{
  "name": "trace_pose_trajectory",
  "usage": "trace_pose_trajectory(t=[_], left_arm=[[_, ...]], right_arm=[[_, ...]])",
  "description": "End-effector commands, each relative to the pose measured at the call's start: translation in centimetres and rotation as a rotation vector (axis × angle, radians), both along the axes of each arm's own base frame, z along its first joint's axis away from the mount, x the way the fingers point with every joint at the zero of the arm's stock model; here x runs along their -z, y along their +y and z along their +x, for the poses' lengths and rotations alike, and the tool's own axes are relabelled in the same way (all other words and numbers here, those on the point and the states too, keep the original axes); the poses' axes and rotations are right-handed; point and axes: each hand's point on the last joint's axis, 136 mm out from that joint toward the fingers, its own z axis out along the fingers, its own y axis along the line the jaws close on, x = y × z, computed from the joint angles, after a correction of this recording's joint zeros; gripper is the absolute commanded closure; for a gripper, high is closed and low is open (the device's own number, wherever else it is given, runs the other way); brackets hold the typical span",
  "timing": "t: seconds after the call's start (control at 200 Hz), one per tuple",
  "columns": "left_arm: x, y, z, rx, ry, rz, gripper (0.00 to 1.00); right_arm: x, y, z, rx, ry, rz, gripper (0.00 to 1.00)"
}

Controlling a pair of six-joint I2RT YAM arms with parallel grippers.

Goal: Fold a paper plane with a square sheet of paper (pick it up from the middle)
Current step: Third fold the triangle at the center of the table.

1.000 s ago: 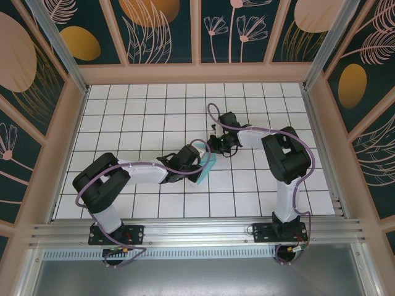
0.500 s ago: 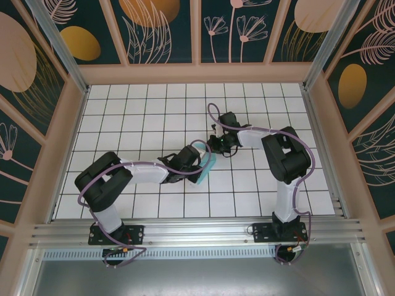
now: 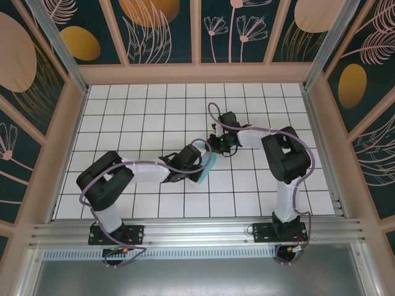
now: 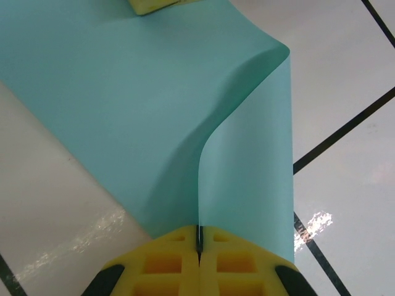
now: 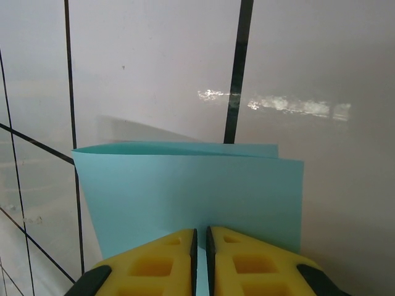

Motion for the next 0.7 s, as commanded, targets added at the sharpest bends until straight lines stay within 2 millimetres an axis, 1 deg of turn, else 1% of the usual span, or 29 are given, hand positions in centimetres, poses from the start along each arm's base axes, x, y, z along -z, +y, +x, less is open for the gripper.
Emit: trace_pose_trajectory(t=[0.0,0.1,0.215,0.28,0.355,0.395,0.5,0.595,0.696], left_arm=[[1.1,0.0,-0.3,0.013,0.033,0.017,1.00],[1.3,0.6,-0.5,0.006,0.035,0.030,1.00],[1.3,0.9,-0.7,0.003,0.033,0.034,1.00],[1.2,0.8,-0.7,0.007,0.033,0.030,1.00],[1.2,0.7,-0.6,0.009,0.031,0.031,1.00],[1.2,0.6,-0.5,0.012,0.029,0.030,1.00],[1.2,0.6,-0.4,0.011,0.031,0.032,1.00],[1.3,0.6,-0.4,0.009,0.032,0.036,1.00],[1.4,0.7,-0.5,0.011,0.036,0.040,1.00]], right_arm=[[-1.1,0.0,-0.7,0.003,0.014,0.024,0.81],[-3.1,-1.0,0.2,0.050,-0.030,0.018,0.79],[-5.4,-2.9,0.4,0.123,-0.093,0.031,0.75],[-6.1,-3.6,-0.3,0.149,-0.105,0.063,0.76],[-6.9,-2.9,-2.0,0.127,-0.093,0.150,0.81],[-6.9,-2.3,-3.2,0.115,-0.074,0.189,0.85],[-6.2,-1.0,-5.9,0.100,-0.033,0.242,0.93],[-5.4,-0.7,-7.3,0.105,-0.009,0.272,0.98],[-4.9,-0.2,-8.2,0.093,0.015,0.315,0.99]])
